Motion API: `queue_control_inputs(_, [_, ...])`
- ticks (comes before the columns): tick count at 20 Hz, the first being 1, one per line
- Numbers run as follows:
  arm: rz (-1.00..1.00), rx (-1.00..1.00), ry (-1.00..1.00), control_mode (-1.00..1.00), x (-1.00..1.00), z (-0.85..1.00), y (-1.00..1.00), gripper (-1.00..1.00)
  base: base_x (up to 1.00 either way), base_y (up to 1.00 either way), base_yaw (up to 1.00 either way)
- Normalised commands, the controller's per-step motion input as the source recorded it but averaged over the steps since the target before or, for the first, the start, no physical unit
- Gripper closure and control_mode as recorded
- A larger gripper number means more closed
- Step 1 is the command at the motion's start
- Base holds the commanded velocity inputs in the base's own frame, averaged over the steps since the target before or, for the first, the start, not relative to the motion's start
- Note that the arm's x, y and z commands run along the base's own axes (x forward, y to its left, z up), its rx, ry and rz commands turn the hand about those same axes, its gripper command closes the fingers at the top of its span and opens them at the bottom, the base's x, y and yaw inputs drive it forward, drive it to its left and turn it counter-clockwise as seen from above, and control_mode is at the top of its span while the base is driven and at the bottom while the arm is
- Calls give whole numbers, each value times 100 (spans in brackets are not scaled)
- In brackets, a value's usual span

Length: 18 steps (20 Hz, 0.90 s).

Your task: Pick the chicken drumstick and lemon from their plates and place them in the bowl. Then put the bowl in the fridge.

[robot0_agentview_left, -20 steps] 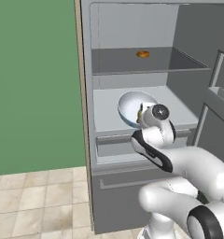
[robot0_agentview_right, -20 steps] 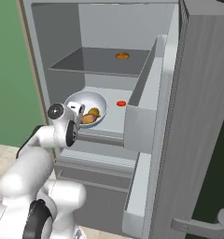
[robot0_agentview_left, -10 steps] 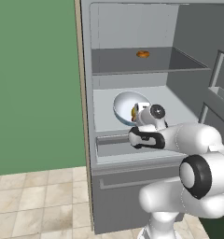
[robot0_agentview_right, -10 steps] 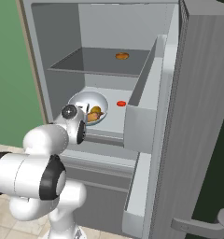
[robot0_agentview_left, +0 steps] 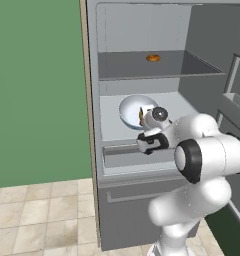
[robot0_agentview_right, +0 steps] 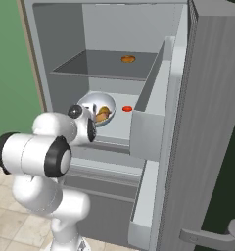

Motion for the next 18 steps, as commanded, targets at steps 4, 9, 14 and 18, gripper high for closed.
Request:
queue_control_inputs(4, [1, -7, 0, -100, 40, -4, 3, 100, 0, 0, 0])
queue_control_inputs(9, [5, -2, 0, -100, 31, -2, 1, 100, 0, 0, 0])
queue_control_inputs(14, [7, 0, 0, -100, 22, 0, 0, 100, 0, 0, 0])
queue_control_inputs(18, [9, 0, 1, -100, 14, 6, 0, 100, 0, 0, 0])
